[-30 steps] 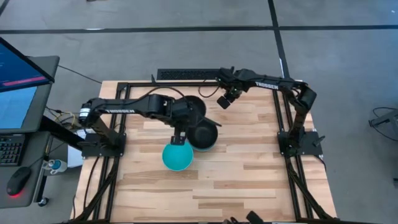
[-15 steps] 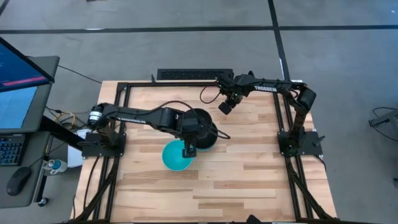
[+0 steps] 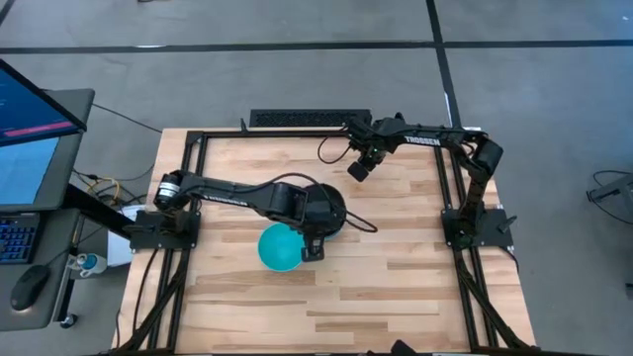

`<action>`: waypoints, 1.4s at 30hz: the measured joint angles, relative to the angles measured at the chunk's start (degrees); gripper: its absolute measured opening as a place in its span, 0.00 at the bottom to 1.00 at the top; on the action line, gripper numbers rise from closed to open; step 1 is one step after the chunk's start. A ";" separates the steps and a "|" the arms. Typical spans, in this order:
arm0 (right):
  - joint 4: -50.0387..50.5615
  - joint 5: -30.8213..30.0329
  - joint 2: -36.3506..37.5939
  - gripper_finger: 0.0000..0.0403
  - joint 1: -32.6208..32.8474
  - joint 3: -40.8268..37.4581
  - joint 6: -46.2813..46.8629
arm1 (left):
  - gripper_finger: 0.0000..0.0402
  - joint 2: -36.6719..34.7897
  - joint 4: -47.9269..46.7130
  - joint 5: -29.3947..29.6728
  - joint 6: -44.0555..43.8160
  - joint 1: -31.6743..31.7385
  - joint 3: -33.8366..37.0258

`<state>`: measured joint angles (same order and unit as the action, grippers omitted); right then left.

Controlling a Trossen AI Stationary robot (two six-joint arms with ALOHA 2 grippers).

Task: Nest bowls inside each other
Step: Stack the black bowl on top of the right black bowl, then stack the blue bowl on top of the black bowl

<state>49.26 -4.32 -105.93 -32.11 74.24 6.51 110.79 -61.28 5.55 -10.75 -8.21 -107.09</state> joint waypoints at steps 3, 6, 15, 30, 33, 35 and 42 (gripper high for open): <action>-0.10 0.00 0.00 0.22 0.21 0.00 -0.12 | 0.00 0.06 2.18 -0.69 -0.26 -0.30 -0.12; -0.27 0.00 0.00 0.22 0.21 0.00 -0.21 | 0.00 0.06 1.57 0.02 -0.67 -0.50 -0.04; -0.12 0.02 0.02 0.22 0.24 0.00 -0.53 | 0.00 3.38 2.74 -0.09 -0.47 -0.44 0.33; 0.17 0.03 0.02 0.22 0.22 0.00 -1.04 | 0.20 4.04 3.09 5.63 -0.56 -0.29 0.33; 0.17 0.03 0.02 0.22 0.21 0.00 -1.11 | 0.28 4.04 3.34 5.65 -0.78 -0.44 0.33; 0.19 0.04 0.02 0.22 0.21 0.00 -1.19 | 0.34 3.68 1.98 5.20 -2.49 -0.61 0.33; 0.84 0.07 0.02 0.22 0.21 0.02 -2.03 | 0.39 -2.03 -5.04 12.43 -7.44 -5.16 -0.71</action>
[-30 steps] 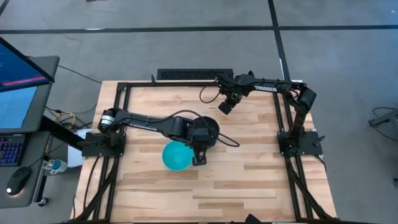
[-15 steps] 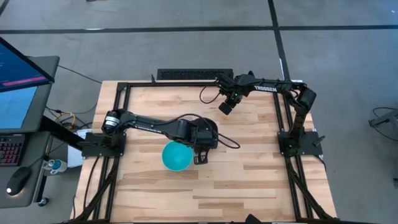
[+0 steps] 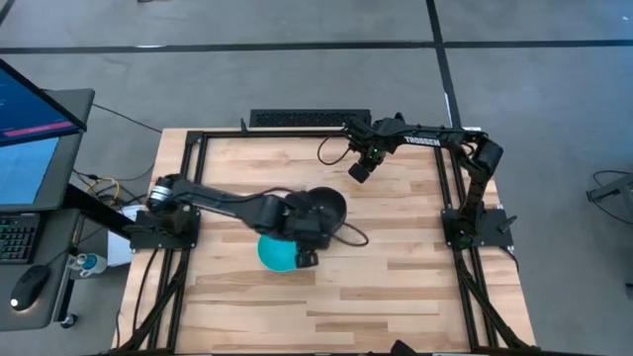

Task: Nest bowls inside each other
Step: Stack the blue bowl on top of the black bowl

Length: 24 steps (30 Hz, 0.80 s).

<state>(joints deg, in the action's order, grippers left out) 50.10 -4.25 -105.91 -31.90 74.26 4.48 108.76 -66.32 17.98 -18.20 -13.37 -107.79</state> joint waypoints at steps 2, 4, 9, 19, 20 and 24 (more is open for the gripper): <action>0.01 0.40 0.00 0.22 0.00 0.00 0.00 | 0.33 -2.56 -0.21 -0.04 -1.83 -0.44 0.01; 0.00 2.79 0.00 0.22 0.38 0.00 0.03 | 0.24 -4.43 -0.24 1.49 -2.62 -0.12 0.10; -1.40 5.43 2.54 0.22 3.75 0.02 2.19 | 0.02 -4.95 -8.75 2.81 -2.15 1.02 0.89; -4.47 -7.72 16.59 0.22 6.21 1.99 1.66 | 0.10 -14.28 2.87 3.80 -3.12 1.52 23.34; -4.70 -7.85 17.99 0.22 5.93 1.99 2.06 | 0.10 -16.09 5.94 3.25 -3.95 1.59 26.44; -4.87 -7.75 21.44 0.22 5.03 2.08 3.78 | 0.12 -23.83 13.04 1.95 -6.77 1.62 35.90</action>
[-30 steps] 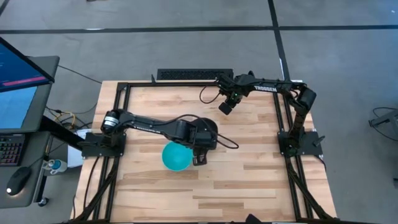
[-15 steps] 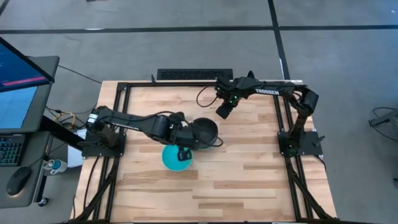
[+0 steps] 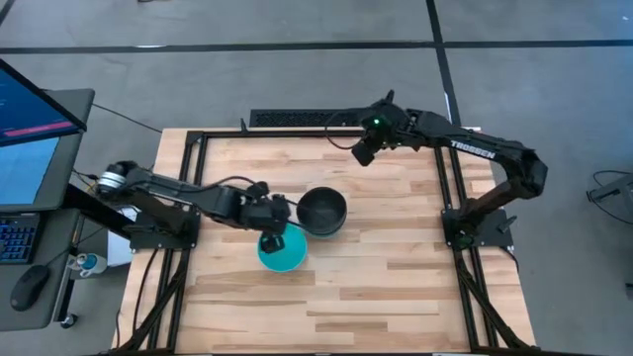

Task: Nest bowls inside each other
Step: Stack the blue bowl on top of the black bowl

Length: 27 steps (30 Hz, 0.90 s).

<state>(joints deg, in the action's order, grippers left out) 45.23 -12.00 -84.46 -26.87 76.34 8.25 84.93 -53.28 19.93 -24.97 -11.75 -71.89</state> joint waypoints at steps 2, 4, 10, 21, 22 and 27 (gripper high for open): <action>0.20 0.13 0.46 0.22 -0.20 0.00 0.54 | 0.13 -2.18 -0.13 -1.30 -0.96 -0.02 3.05; 1.14 0.40 0.53 0.22 -0.24 -0.02 1.15 | 0.15 -3.71 -0.03 -2.05 -0.97 -0.04 5.26; 1.01 1.41 -1.31 0.22 1.13 -0.07 4.92 | 0.23 -4.24 0.31 -6.20 1.49 0.68 9.74; 0.34 1.42 -1.88 0.37 2.84 -0.07 7.77 | 0.37 -4.27 6.50 -9.75 3.88 3.63 13.94; 0.42 1.42 -1.88 0.38 2.77 -0.07 8.16 | 0.37 -4.28 7.55 -10.32 3.94 3.89 14.37; 0.57 1.43 -1.88 0.44 2.77 -0.07 8.34 | 0.38 -4.27 10.33 -12.10 3.75 4.40 15.97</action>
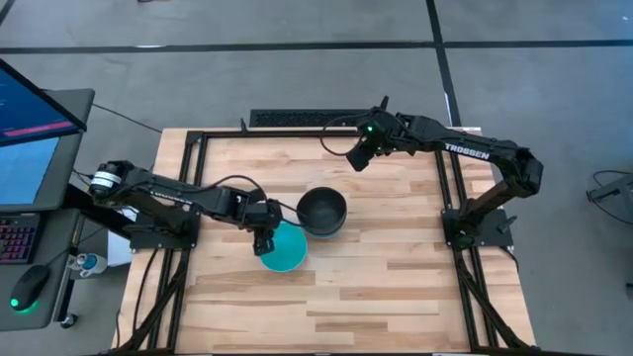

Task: Nest bowls inside each other
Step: Stack the blue bowl on top of the black bowl

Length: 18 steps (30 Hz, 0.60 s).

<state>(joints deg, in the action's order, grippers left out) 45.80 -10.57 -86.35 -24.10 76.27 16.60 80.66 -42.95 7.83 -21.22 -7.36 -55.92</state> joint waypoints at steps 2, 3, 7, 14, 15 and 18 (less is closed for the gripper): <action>0.00 -0.02 0.00 0.45 0.00 0.00 0.00 | 0.38 0.00 0.04 -0.02 -0.31 -0.02 0.00; 0.00 0.00 0.00 0.46 -0.01 0.00 0.00 | 0.38 0.00 0.02 0.06 -0.41 -0.04 0.00; -0.09 0.00 0.00 0.46 -0.04 0.00 0.00 | 0.38 0.00 0.59 -0.04 -0.47 0.23 0.25; -0.12 -0.02 0.00 0.43 -0.04 0.00 0.00 | 0.38 0.04 6.27 -1.36 -4.00 0.55 5.16; 0.01 -0.02 0.00 0.43 -0.04 0.00 0.00 | 0.38 0.04 6.14 -0.51 -4.17 0.39 5.18; -0.02 -0.02 0.00 0.43 -0.04 0.00 0.00 | 0.38 0.04 6.69 0.18 -3.83 0.50 5.03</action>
<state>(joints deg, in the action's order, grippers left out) 45.78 -10.59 -86.35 -24.14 76.27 16.60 80.71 -36.26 8.01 -25.05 -6.86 -50.89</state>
